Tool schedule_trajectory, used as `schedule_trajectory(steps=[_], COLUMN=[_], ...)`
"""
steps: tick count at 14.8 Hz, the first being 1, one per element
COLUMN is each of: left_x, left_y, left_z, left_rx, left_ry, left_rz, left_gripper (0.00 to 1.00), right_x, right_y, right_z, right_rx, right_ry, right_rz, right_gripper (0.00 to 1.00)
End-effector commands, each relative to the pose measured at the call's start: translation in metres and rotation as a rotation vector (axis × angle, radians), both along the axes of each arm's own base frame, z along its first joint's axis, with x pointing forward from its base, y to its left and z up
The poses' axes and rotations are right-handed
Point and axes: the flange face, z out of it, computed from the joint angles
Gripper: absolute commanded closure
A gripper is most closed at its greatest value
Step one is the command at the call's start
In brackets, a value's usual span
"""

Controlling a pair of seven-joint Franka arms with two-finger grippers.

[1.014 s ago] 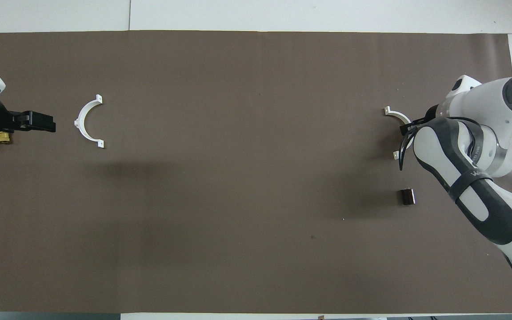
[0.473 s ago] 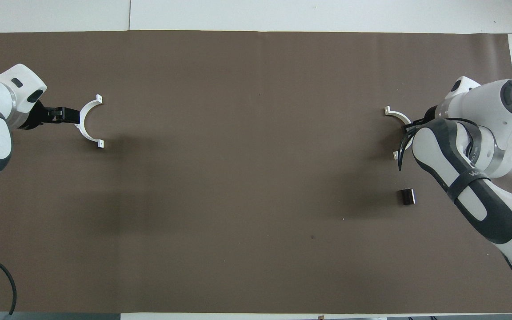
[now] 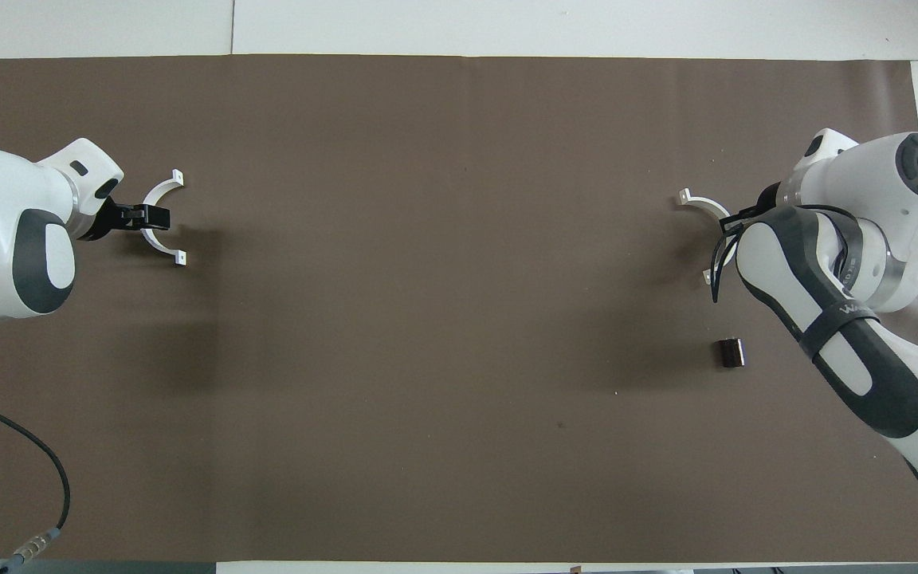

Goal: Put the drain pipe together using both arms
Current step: 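Carry both white clamp halves toward each other at the table center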

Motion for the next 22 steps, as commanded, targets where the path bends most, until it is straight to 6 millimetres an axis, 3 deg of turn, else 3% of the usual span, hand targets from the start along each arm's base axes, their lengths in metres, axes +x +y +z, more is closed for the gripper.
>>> schedule_trajectory(steps=[1,2,3,5,7,9,11,15,22], left_x=[0.002,0.003,0.002,0.002,0.002,0.002,0.002,0.002,-0.001], left_y=[0.010,0.010,0.010,0.013,0.013,0.013,0.012,0.012,0.011], left_z=[-0.006,-0.008,-0.010,-0.010,-0.010,-0.009,-0.010,-0.002,0.049], left_rx=[0.017,0.017,0.017,0.017,0.015,0.016,0.015,0.015,0.009], left_ry=[-0.031,-0.032,-0.029,-0.028,-0.028,-0.028,-0.026,-0.025,-0.010], left_rz=[0.014,0.014,0.015,0.021,0.022,0.023,0.022,0.023,0.025], left_gripper=[0.11,0.18,0.33,0.73,1.00,1.00,1.00,1.00,1.00], right_x=[0.022,0.026,0.026,0.017,0.013,0.005,-0.006,-0.010,-0.023], right_y=[0.053,0.091,0.133,0.200,0.250,0.318,0.359,0.394,0.393], right_z=[0.063,0.081,0.090,0.094,0.098,0.094,0.074,0.059,0.013], right_rx=[0.038,0.037,0.036,0.025,0.026,0.017,-0.003,0.035,0.031], right_ry=[0.032,0.036,0.032,0.015,0.005,0.001,0.015,-0.025,-0.033], right_rz=[-0.054,-0.095,-0.148,-0.206,-0.247,-0.292,-0.328,-0.324,-0.313], right_gripper=[0.91,0.91,0.91,0.91,0.91,0.91,0.91,0.91,0.90])
